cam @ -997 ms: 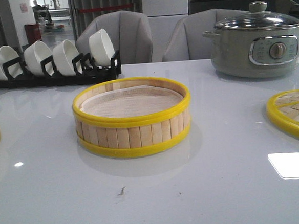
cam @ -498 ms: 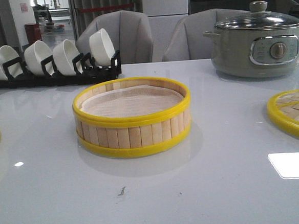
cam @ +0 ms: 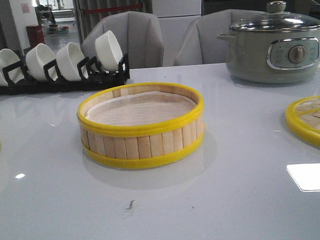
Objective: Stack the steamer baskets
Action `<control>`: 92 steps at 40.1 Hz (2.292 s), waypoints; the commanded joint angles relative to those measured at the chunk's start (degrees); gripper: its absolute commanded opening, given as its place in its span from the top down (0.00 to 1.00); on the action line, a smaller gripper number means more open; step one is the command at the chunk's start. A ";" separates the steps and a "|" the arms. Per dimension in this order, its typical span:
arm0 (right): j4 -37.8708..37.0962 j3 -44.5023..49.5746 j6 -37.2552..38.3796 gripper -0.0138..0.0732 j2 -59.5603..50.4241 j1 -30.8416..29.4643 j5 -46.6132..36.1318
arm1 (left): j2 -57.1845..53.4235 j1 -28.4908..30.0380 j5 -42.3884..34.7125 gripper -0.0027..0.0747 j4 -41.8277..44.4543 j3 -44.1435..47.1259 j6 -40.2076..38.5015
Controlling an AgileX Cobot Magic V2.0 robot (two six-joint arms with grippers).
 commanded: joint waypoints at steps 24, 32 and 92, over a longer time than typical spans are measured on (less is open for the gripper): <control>-0.22 -4.28 0.17 0.78 5.19 0.11 -11.04 | -1.04 -0.33 -0.57 0.85 -2.03 -2.05 -0.15; -0.27 -4.28 0.17 0.78 5.19 0.11 -10.40 | -1.14 -0.33 -0.93 0.85 -2.15 -2.05 -0.04; -8.43 -4.28 -0.86 0.31 9.20 0.11 -9.00 | 15.28 -0.33 -2.04 0.38 -9.68 -2.05 1.11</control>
